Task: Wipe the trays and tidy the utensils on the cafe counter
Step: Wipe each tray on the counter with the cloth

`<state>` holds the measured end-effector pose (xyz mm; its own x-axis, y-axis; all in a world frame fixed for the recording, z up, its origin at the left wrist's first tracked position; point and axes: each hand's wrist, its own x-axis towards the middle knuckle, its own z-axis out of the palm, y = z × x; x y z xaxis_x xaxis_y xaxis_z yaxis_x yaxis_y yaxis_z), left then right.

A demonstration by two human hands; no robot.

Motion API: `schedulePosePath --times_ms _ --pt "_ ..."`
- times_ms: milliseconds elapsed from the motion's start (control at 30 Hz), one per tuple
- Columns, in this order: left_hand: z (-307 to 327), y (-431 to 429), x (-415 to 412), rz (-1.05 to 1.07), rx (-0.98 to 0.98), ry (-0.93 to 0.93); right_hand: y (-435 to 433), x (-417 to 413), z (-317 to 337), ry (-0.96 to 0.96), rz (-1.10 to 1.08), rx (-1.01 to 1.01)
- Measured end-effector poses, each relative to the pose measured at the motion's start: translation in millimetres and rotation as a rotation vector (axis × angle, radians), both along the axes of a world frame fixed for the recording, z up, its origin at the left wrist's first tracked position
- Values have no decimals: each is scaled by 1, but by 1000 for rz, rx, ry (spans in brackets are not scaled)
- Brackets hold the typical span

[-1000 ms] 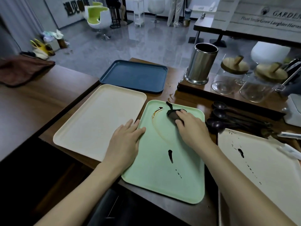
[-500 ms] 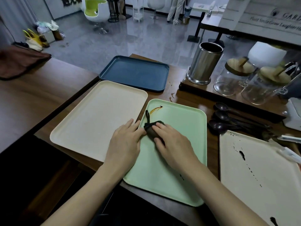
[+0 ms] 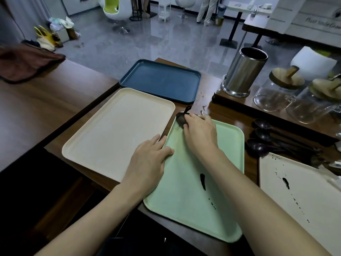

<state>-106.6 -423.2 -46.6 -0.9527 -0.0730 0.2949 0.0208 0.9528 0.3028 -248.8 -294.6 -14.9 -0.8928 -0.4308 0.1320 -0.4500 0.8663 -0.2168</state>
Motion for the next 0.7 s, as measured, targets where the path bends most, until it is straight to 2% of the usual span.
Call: schedulePosePath --times_ms 100,200,367,533,633,700 --pt "0 -4 1 -13 -8 6 1 11 -2 7 67 20" --pt "3 -7 1 -34 -22 14 18 31 -1 -66 181 -16" --pt "5 -1 21 -10 -139 -64 20 38 2 -80 161 1" --pt "3 10 66 42 -96 -90 24 28 3 -39 223 12" --pt "4 7 65 21 -120 -117 17 -7 9 19 134 122" --pt "3 5 63 12 -128 -122 9 -12 7 29 106 114"
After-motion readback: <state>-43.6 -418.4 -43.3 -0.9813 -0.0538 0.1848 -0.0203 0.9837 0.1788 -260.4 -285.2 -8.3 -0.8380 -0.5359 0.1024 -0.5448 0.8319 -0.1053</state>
